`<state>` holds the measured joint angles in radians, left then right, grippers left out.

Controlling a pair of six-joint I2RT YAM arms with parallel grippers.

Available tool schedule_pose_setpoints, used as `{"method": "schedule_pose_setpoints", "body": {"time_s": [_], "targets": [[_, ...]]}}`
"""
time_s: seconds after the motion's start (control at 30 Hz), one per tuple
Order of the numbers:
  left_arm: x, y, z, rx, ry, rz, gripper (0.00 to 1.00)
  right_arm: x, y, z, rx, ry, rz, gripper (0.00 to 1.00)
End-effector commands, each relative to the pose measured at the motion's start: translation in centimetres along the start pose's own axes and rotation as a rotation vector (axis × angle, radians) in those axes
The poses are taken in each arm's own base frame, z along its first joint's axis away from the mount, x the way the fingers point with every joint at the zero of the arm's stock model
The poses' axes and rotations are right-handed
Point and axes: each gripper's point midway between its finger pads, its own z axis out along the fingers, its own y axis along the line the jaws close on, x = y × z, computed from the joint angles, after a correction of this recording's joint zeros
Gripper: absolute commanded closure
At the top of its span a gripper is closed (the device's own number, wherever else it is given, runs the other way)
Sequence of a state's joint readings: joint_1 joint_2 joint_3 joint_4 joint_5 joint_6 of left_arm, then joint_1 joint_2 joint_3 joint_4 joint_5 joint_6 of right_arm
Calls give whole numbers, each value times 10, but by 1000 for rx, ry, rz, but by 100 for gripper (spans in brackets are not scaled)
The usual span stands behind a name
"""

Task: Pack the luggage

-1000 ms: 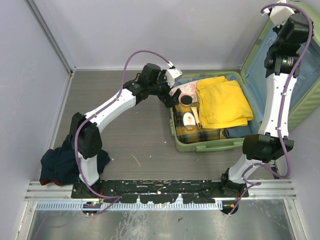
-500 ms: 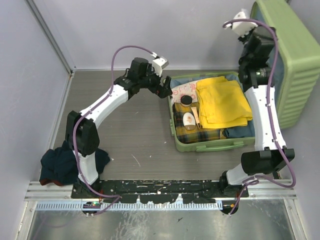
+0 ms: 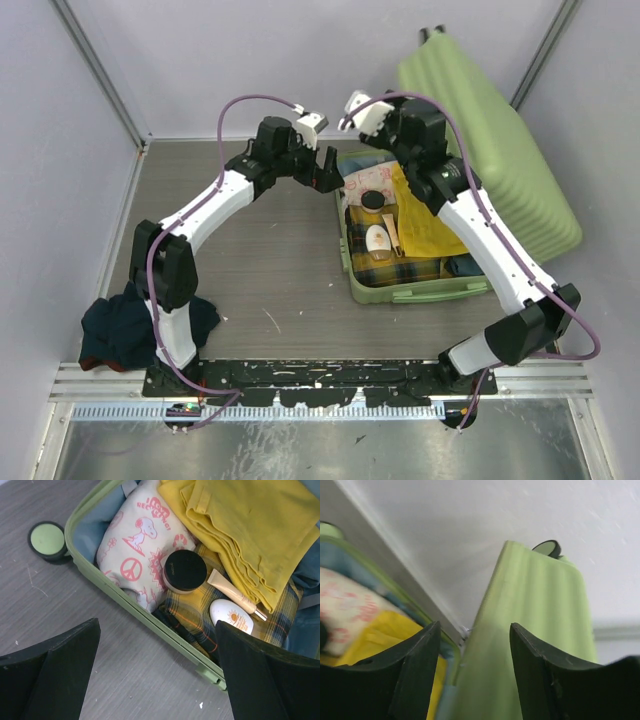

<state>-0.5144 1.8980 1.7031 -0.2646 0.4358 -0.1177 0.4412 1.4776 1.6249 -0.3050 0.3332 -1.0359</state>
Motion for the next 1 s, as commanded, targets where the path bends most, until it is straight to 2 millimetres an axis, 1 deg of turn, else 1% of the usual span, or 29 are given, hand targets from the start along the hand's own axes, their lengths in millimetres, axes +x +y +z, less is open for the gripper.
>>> {"method": "schedule_pose_setpoints", "body": {"time_s": [0.0, 0.07, 0.13, 0.2, 0.27, 0.33, 0.4, 0.43, 0.6, 0.67, 0.73, 0.83, 0.9, 0.97], "targets": [[-2, 5, -1, 10, -31, -34, 2, -58, 37, -47, -216, -262, 115, 35], [8, 16, -4, -20, -15, -74, 2, -81, 68, -63, -357, -362, 142, 32], [18, 33, -10, -62, -2, -140, 2, -103, 87, -83, -463, -460, 204, 29], [30, 50, -18, -98, 13, -223, 2, -121, 96, -98, -537, -533, 268, 25], [44, 66, -25, -130, 33, -291, 1, -132, 96, -105, -570, -571, 333, 25], [57, 77, -32, -151, 47, -336, 0, -136, 88, -105, -555, -570, 386, 24], [68, 80, -37, -153, 62, -347, 0, -131, 78, -99, -520, -536, 433, 24], [72, 78, -39, -146, 68, -341, 0, -127, 75, -97, -523, -525, 466, 24], [84, 68, -40, -89, 96, -324, 1, -58, 26, -59, -444, -361, 700, 25], [88, 64, -38, -66, 107, -328, 2, -24, 9, -47, -401, -279, 764, 26], [93, 59, -35, -49, 119, -328, 3, 14, -2, -37, -357, -183, 805, 28], [99, 47, -31, -24, 139, -315, 4, 74, -20, -32, -279, -57, 866, 30], [101, 40, -28, -17, 144, -298, 4, 115, -33, -33, -231, 25, 890, 32], [101, 38, -27, -19, 138, -286, 4, 155, -45, -35, -176, 106, 903, 33]]}}
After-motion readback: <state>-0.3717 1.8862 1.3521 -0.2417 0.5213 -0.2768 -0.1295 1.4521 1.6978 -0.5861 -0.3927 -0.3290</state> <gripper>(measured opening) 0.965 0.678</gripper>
